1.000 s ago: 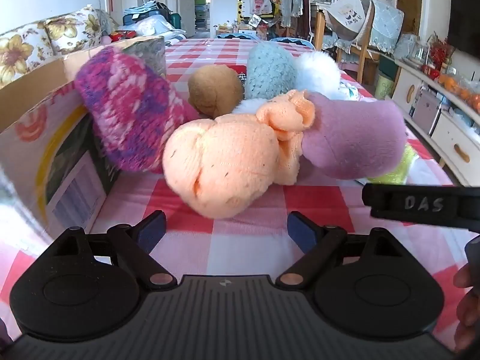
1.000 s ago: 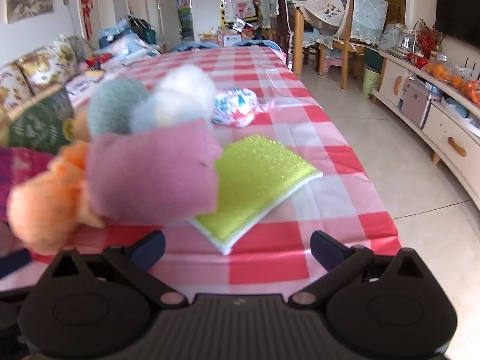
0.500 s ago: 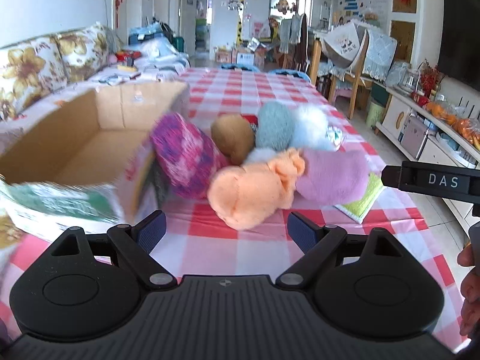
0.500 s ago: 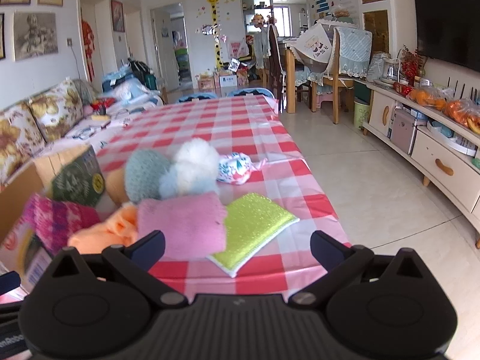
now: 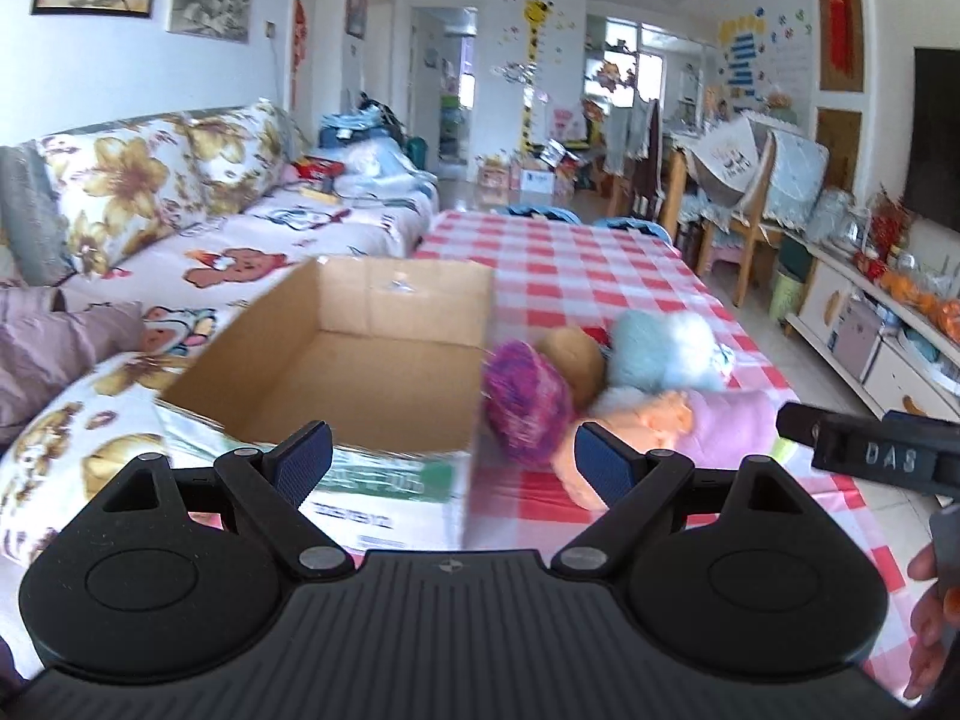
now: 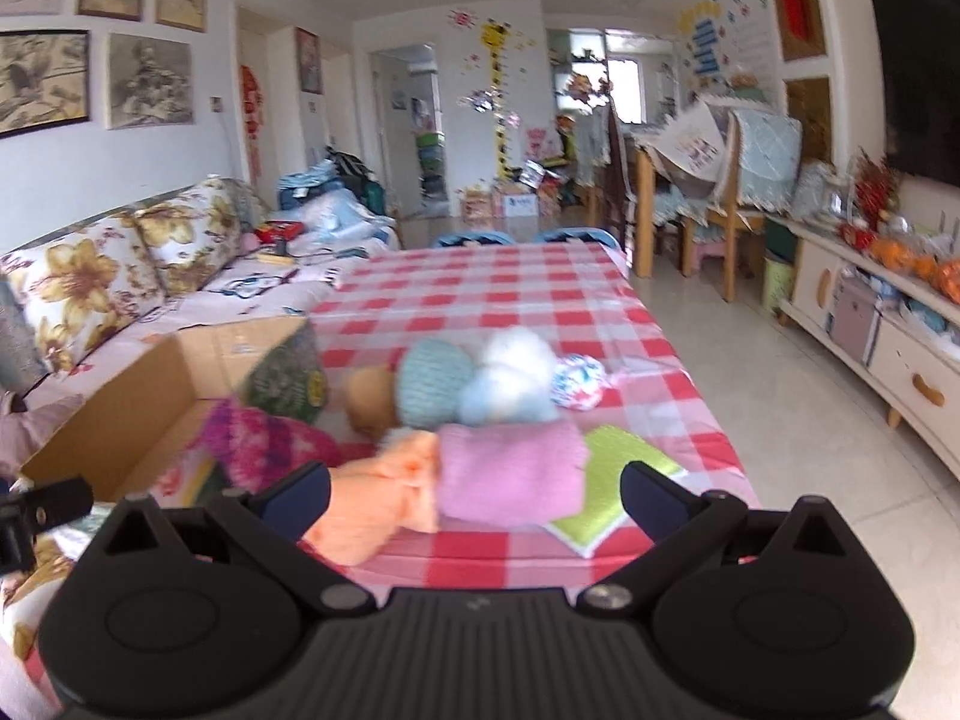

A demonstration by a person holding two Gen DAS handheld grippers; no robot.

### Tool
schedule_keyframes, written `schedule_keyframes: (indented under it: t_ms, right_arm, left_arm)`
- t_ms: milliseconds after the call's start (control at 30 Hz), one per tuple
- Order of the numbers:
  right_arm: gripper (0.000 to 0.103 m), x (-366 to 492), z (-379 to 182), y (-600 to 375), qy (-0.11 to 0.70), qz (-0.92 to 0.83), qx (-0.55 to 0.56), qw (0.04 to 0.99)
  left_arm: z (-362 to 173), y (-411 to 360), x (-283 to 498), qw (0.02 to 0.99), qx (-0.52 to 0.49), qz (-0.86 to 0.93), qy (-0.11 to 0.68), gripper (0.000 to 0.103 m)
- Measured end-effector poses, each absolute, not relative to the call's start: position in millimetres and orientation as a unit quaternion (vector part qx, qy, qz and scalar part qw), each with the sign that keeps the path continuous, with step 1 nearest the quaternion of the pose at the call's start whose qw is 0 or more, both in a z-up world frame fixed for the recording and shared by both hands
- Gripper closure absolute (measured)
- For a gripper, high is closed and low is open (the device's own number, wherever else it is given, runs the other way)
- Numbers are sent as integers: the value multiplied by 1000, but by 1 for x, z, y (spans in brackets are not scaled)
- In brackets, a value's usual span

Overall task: Organize soft objects
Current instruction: 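Move both tools toward the pile of soft items beside the cardboard box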

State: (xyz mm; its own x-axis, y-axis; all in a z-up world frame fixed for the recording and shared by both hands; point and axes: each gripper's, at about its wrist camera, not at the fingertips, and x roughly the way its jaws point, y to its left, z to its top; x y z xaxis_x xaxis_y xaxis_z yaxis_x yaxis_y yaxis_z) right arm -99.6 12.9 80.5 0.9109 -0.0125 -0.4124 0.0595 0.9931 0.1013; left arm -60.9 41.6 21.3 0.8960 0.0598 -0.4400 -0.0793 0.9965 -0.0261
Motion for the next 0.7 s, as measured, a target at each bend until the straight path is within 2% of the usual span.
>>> schedule_keyframes:
  t_ms: [700]
  right_arm:
    - [1, -138, 91, 65, 165, 42, 8, 985]
  left_arm:
    - [9, 36, -99, 980, -59, 85, 170, 0]
